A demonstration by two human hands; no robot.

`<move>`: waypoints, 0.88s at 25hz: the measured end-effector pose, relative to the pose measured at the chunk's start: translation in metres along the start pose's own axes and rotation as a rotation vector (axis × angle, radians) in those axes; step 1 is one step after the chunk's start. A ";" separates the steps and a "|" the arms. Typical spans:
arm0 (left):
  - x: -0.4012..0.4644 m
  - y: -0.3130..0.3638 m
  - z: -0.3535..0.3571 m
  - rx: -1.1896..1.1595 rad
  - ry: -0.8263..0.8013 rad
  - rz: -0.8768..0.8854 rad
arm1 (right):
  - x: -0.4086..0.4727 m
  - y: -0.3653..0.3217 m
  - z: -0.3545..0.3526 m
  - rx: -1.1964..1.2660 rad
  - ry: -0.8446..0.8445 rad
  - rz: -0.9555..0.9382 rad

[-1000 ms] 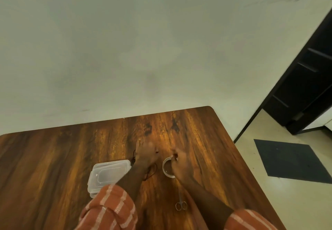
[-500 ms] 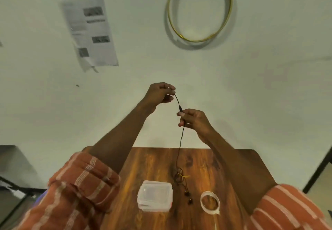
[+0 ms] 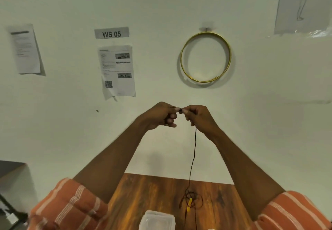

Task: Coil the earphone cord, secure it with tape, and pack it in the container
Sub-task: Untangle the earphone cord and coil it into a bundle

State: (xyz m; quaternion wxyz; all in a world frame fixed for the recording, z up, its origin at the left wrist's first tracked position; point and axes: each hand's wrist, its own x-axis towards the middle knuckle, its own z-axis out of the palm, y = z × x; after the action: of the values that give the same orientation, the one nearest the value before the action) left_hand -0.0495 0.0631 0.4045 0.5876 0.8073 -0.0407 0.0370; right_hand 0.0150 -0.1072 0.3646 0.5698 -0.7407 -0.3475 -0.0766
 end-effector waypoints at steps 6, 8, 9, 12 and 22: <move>-0.029 0.002 0.005 -0.529 -0.248 -0.242 | -0.020 0.011 -0.001 0.220 0.130 0.084; -0.037 0.010 0.006 -0.810 -0.342 -0.134 | -0.033 0.022 0.009 0.380 0.139 0.136; -0.039 0.015 0.008 -0.906 -0.334 -0.044 | -0.040 0.027 0.018 0.432 0.115 0.143; -0.040 0.038 0.011 -0.958 -0.168 0.185 | -0.061 0.039 0.041 0.436 0.012 0.162; -0.058 -0.067 -0.072 0.262 0.314 -0.458 | -0.084 0.059 0.023 0.052 -0.091 0.209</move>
State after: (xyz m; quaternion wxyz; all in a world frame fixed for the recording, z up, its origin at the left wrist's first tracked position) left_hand -0.1005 0.1538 0.3574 0.4705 0.8488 0.2390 0.0329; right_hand -0.0190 -0.1287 0.2673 0.5772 -0.7607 -0.2958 0.0259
